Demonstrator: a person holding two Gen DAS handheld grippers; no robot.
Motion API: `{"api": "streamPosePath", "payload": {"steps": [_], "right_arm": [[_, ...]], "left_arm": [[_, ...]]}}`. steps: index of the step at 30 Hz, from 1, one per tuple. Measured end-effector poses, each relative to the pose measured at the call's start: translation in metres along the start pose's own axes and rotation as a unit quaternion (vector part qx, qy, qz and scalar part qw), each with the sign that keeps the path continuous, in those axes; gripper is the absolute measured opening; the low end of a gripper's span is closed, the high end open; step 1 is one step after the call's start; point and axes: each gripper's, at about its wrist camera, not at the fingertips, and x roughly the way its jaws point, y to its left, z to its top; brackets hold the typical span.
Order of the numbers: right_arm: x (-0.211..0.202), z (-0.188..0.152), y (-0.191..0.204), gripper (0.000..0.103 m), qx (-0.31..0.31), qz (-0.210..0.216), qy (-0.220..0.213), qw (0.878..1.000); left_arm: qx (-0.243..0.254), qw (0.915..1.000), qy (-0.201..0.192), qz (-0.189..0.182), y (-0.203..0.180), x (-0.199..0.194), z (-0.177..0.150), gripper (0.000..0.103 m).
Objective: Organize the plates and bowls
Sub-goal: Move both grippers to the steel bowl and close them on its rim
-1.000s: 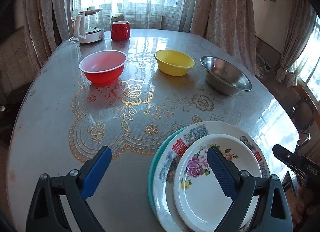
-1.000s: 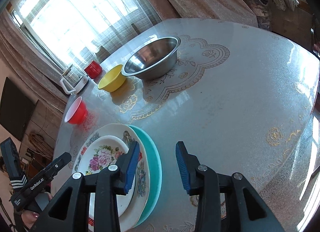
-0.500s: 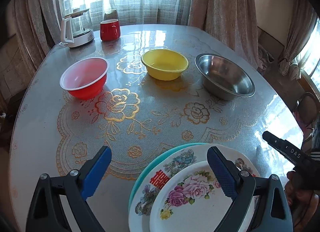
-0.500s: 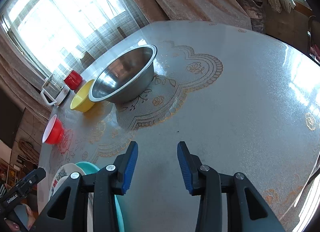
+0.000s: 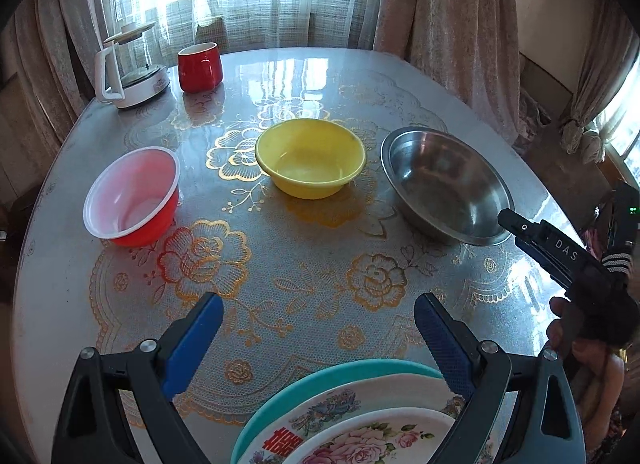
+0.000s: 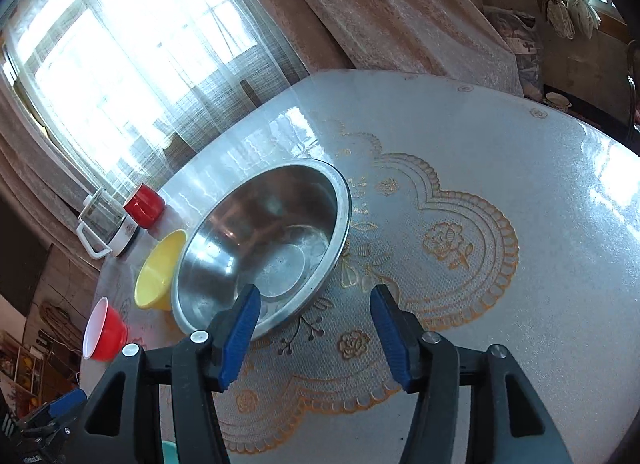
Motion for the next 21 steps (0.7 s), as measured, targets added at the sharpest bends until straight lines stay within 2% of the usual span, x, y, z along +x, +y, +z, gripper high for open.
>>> {"api": "streamPosePath", "payload": {"steps": [3,8,9,12,17,21], "right_arm": [[0.015,0.008,0.001,0.058,0.000,-0.004,0.004,1.000],[0.025,0.009,-0.008,0.058,0.005,-0.002,-0.002,1.000],[0.026,0.008,-0.009,0.053,0.003,-0.006,-0.003,1.000],[0.022,0.004,-0.010,0.048,-0.010,0.003,-0.015,1.000],[0.016,-0.003,0.001,0.047,-0.060,-0.011,-0.047,0.997],[0.019,-0.003,-0.004,0.047,-0.042,0.003,-0.040,0.998]], "left_arm": [[0.019,0.9998,0.009,0.006,-0.007,0.009,0.006,0.097],[0.022,0.9996,0.014,-0.009,-0.015,0.018,0.020,0.097],[0.023,0.9996,0.013,-0.011,-0.017,0.019,0.023,0.097],[0.024,0.9995,0.007,-0.017,-0.024,0.025,0.035,0.097],[0.030,0.9994,0.001,-0.017,-0.039,0.043,0.054,0.096],[0.029,0.9992,0.007,-0.025,-0.050,0.063,0.066,0.094]]}}
